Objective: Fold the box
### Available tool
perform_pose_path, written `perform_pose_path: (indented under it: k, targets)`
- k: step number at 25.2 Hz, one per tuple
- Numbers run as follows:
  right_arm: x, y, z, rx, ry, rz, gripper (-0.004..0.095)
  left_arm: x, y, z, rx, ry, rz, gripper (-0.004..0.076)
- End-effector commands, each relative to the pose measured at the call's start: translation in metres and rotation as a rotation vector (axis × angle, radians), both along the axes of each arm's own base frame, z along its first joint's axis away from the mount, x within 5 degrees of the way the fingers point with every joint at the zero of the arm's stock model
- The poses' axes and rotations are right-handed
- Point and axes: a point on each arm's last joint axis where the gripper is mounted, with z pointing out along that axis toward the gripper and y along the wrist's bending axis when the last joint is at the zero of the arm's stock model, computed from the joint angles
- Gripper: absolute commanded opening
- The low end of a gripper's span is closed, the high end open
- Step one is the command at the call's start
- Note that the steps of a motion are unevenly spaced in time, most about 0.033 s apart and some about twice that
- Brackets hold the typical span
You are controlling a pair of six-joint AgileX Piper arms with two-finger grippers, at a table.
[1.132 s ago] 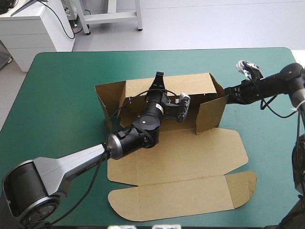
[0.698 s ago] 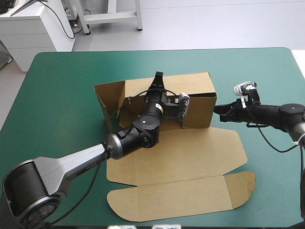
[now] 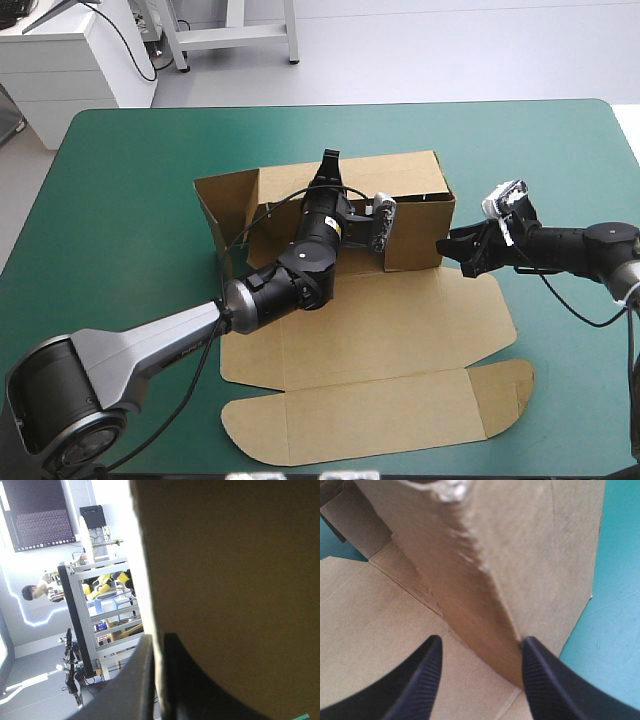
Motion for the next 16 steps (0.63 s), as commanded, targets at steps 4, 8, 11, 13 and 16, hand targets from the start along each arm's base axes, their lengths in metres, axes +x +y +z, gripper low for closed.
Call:
perform_pose_path:
  k: [4,8,11,13,16]
  targets:
    - [0.005,-0.004,0.023,-0.005,-0.112,-0.075,0.0655,-0.002,0.011,0.020,-0.032,-0.028,0.057,0.0016]
    - [0.007,-0.004,0.024,0.013,-0.118,-0.102,0.0655,-0.002,0.011,0.020,-0.011,-0.030,0.052,0.0016]
    - [0.007,0.002,0.024,0.008,-0.119,-0.087,0.0645,-0.002,0.011,0.020,-0.011,-0.030,0.053,0.0016]
    - [0.007,0.007,0.024,0.001,-0.119,-0.079,0.0632,-0.002,0.011,0.020,-0.011,-0.030,0.053,0.0016]
    - [0.010,0.018,0.020,-0.064,-0.131,-0.084,0.0578,-0.002,0.011,0.020,-0.011,-0.030,0.053,0.0016]
